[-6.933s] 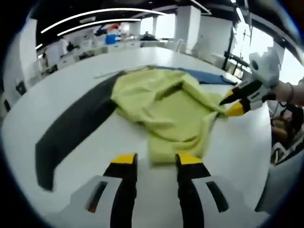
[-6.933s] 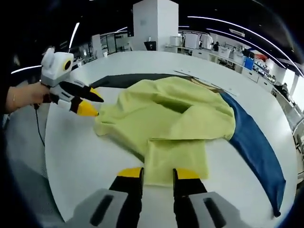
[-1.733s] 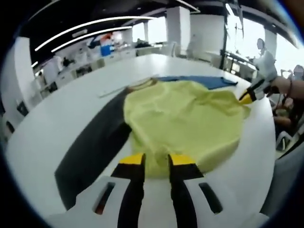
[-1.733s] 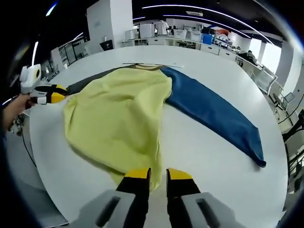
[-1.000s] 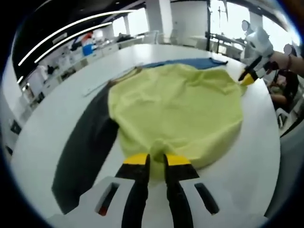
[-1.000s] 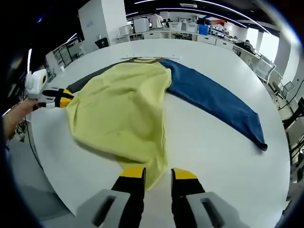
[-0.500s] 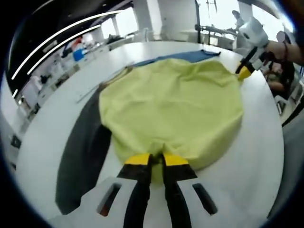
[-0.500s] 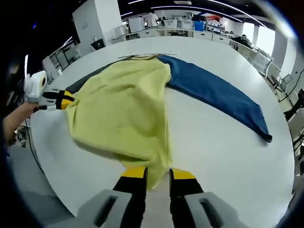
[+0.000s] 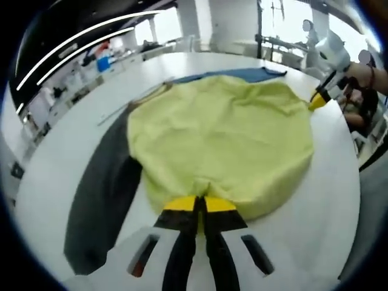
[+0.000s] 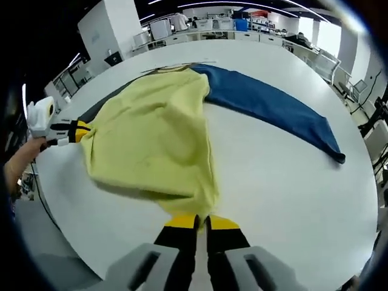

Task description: Fold the garment on the visible template until the final outline fits inside the template.

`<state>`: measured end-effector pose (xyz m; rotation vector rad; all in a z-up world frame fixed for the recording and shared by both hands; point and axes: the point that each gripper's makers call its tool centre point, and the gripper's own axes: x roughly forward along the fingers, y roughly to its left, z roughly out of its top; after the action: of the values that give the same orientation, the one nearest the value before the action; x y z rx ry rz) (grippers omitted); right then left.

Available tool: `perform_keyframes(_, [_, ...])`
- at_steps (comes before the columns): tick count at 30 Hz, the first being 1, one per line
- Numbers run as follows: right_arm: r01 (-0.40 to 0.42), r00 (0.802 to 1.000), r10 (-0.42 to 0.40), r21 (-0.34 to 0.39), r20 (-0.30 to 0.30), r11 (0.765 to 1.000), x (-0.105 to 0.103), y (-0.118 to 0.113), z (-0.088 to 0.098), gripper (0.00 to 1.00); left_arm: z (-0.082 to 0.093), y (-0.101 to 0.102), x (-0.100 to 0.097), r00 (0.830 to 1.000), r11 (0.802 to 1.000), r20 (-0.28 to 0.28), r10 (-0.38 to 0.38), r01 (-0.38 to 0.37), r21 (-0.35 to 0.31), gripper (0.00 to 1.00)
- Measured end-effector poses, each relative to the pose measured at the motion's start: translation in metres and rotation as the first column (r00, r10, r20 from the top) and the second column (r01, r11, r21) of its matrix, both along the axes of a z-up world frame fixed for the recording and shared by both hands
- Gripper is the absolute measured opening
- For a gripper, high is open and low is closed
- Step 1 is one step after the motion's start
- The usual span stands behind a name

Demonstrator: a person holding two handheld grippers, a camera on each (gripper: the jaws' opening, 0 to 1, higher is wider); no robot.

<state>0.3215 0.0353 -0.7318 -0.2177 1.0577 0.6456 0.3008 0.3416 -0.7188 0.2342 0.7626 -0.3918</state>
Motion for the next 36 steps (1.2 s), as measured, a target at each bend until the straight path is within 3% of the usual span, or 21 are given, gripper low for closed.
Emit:
perform_keyframes(8, [-0.043,0.999,0.043,-0.016,0.015,0.999,-0.001,-0.001,0.004,0.0,0.012,0.003,-0.015,0.999,0.998,-0.002,0.044,-0.044,-0.039,0.0])
perform_keyframes(17, [-0.08,0.996,0.081,-0.031,0.04,0.996,-0.005,-0.01,0.015,0.0,0.028,0.013,-0.053,0.993,0.992,-0.015,0.115,-0.116,-0.041,0.0])
perform_keyframes(21, [-0.084,0.996,0.085,-0.031,0.042,0.996,-0.008,-0.016,0.018,0.0,0.028,0.016,-0.081,0.982,0.983,-0.066,0.177,-0.181,-0.044,0.0])
perform_keyframes(26, [-0.094,0.994,0.095,-0.028,0.045,0.995,-0.012,-0.018,0.019,0.0,0.027,0.008,-0.109,0.979,0.982,-0.1,0.176,-0.182,-0.054,0.0])
perform_keyframes(33, [-0.091,0.995,0.091,-0.013,0.045,0.996,-0.014,-0.022,0.017,0.0,0.021,0.002,-0.13,0.961,0.969,-0.153,0.229,-0.24,-0.06,0.0])
perform_keyframes(36, [-0.089,0.995,0.089,-0.018,0.047,0.996,-0.014,-0.024,0.016,0.0,0.018,-0.004,-0.136,0.962,0.971,-0.167,0.218,-0.231,-0.063,0.0])
